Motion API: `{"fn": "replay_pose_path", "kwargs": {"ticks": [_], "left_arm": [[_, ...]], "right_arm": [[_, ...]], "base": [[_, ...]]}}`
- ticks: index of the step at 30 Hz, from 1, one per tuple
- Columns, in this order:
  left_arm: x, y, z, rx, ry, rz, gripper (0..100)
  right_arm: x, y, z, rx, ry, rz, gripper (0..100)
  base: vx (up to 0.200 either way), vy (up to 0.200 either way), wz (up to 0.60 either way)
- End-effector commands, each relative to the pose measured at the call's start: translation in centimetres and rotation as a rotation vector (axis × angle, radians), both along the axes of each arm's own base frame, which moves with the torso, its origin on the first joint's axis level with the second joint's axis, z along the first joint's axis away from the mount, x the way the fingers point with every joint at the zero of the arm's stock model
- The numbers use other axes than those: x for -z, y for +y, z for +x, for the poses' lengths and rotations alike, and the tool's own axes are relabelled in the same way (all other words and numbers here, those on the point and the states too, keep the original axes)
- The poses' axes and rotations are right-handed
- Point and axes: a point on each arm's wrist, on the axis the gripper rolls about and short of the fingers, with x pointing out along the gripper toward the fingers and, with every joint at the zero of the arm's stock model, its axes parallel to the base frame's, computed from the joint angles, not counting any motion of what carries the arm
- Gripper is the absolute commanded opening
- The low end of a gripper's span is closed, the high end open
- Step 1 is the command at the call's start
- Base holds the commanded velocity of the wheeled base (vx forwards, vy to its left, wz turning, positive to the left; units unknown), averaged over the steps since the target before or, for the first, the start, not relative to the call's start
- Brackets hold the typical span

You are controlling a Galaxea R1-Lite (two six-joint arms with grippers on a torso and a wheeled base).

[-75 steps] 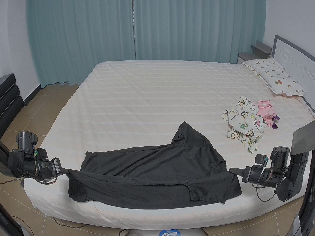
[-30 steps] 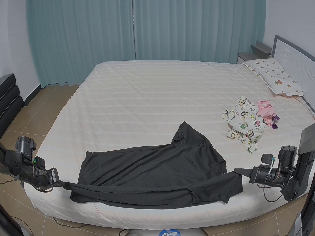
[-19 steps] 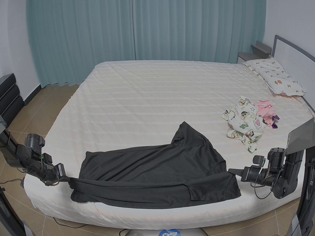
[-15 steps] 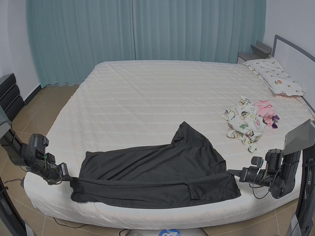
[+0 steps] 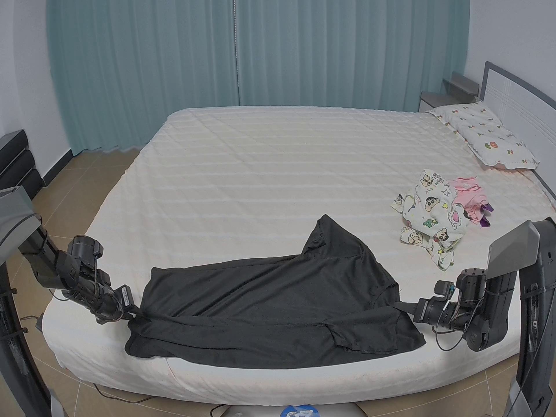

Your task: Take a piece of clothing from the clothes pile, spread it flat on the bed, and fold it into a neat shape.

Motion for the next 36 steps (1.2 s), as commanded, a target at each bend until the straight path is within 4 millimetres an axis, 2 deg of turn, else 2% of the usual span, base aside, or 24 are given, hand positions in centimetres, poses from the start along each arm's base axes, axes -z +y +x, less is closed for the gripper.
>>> {"fn": "replay_pose_path", "kwargs": {"ticks": [1, 6, 11, 16, 24, 33, 36], "left_arm": [[0.4, -0.3, 0.4, -0.004, 0.010, 0.006, 100], [0.3, -0.3, 0.2, -0.033, 0.017, -0.008, 100], [0.0, -0.2, 0.2, -0.099, 0.021, -0.036, 100], [-1.5, 0.0, 0.1, -0.139, -0.015, -0.049, 100], [-2.4, 0.7, 0.0, -0.179, -0.040, -0.075, 100], [-2.2, 0.9, -0.1, -0.179, -0.038, -0.090, 100], [-2.2, 0.9, 0.0, -0.183, -0.038, -0.092, 100]], "right_arm": [[0.2, 0.0, 0.0, 0.002, -0.003, 0.008, 100], [-1.4, -0.2, 0.2, 0.060, 0.000, 0.063, 100], [-3.0, -0.1, 0.7, 0.209, 0.015, 0.135, 100], [-3.9, 0.6, 0.7, 0.279, 0.024, 0.174, 100], [-4.3, 1.8, 0.1, 0.292, 0.045, 0.188, 100], [-4.2, 1.8, 0.0, 0.293, 0.051, 0.188, 100], [-4.1, 1.8, -0.1, 0.293, 0.056, 0.186, 100]], "base": [[0.000, 0.000, 0.00], [0.000, 0.000, 0.00], [0.000, 0.000, 0.00], [0.000, 0.000, 0.00], [0.000, 0.000, 0.00], [0.000, 0.200, 0.00], [0.000, 0.000, 0.00]]}}
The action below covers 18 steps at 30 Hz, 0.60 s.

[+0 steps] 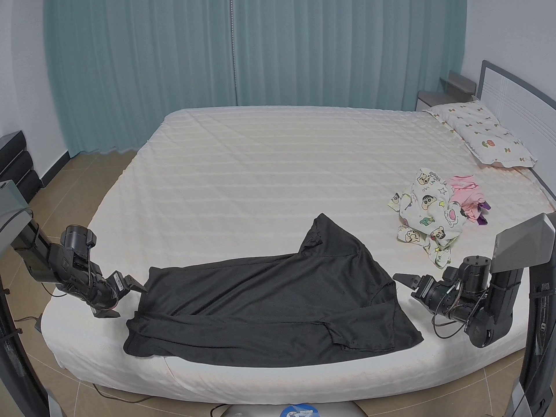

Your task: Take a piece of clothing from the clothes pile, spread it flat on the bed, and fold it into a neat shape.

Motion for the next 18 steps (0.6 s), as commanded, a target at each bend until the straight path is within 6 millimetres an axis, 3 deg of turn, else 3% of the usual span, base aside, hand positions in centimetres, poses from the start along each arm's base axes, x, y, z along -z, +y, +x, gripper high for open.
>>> {"fn": "replay_pose_path", "kwargs": {"ticks": [1, 12, 18], "left_arm": [[-0.12, 0.03, 0.04, -0.003, -0.004, -0.001, 100], [-0.23, 0.01, 0.03, 0.006, -0.015, -0.027, 100], [-0.35, -0.49, 0.25, 0.025, -0.022, -0.042, 100]], "right_arm": [[-0.20, -0.01, -0.01, -0.001, -0.017, 0.000, 100], [-0.37, 0.27, -0.07, -0.009, -0.021, 0.000, 100], [-0.35, 0.61, 0.06, -0.017, -0.028, -0.005, 100]], "base": [[0.000, 0.000, 0.00], [0.000, 0.000, 0.00], [0.200, 0.000, 0.00]]}}
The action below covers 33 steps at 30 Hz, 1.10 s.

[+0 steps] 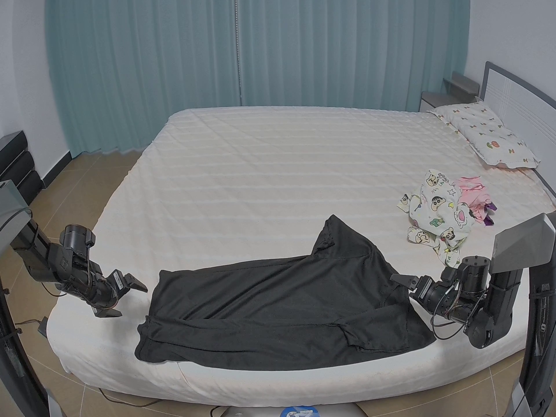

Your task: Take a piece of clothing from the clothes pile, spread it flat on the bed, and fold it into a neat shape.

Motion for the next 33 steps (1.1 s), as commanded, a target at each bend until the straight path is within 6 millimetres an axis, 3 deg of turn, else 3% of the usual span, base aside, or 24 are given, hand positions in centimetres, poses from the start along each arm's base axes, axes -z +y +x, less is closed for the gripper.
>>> {"fn": "replay_pose_path", "kwargs": {"ticks": [1, 6, 17, 24, 33], "left_arm": [[-0.2, -0.3, 0.3, 0.005, -0.011, -0.003, 100], [-0.8, -0.4, 1.5, -0.030, -0.038, -0.023, 100], [0.7, -1.7, 3.7, 0.027, -0.073, -0.017, 100], [2.2, -2.6, 5.1, 0.157, -0.149, 0.059, 100], [2.7, -3.3, 6.7, 0.192, -0.173, 0.077, 100]], "right_arm": [[-0.1, 0.3, 0.1, -0.005, -0.020, 0.000, 100], [0.0, 0.6, 0.2, -0.001, -0.019, -0.009, 100], [0.1, 0.6, 0.1, -0.003, -0.017, -0.009, 100], [0.2, 0.6, 0.1, -0.003, -0.013, -0.010, 100], [0.2, 0.8, 0.1, -0.009, -0.012, -0.011, 100]], "base": [[0.200, 0.000, 0.00], [0.200, 0.000, 0.00], [0.000, 0.000, 0.00], [0.000, 0.000, 0.00], [0.000, 0.000, 0.00]]}}
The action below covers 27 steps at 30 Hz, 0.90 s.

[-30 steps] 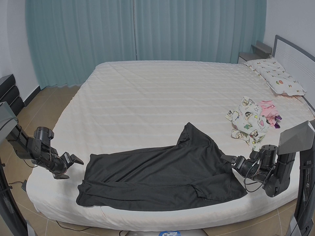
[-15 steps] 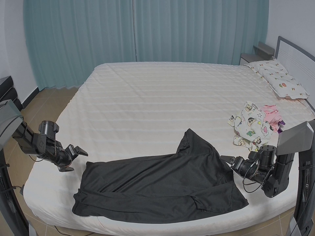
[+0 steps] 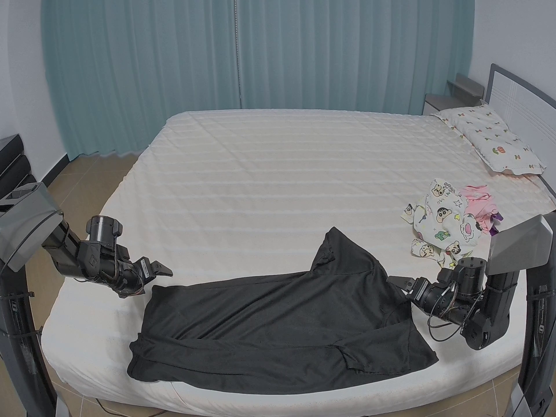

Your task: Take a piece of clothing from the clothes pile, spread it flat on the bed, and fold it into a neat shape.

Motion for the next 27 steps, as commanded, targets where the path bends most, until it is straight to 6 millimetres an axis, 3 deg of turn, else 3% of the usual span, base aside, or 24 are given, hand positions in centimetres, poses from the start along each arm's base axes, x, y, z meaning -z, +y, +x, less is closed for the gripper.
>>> {"fn": "replay_pose_path", "kwargs": {"ticks": [1, 12, 13, 27], "left_arm": [[0.8, -0.4, 0.6, 0.012, 0.007, 0.001, 100], [2.5, -0.7, 2.4, 0.015, 0.008, 0.012, 100], [2.6, -0.7, 2.5, 0.013, 0.006, 0.012, 0], [1.5, -0.2, 2.0, -0.088, 0.015, 0.029, 0]], "right_arm": [[-0.1, 0.1, 0.1, -0.003, -0.017, 0.002, 100], [0.0, 0.2, 0.1, -0.008, -0.014, 0.001, 100], [0.0, 0.2, 0.1, -0.008, -0.014, 0.001, 100], [0.0, 0.3, 0.7, -0.014, -0.040, -0.010, 100]], "base": [[0.000, 0.000, 0.00], [0.000, 0.000, 0.00], [0.000, 0.000, 0.00], [0.000, 0.000, 0.00]]}}
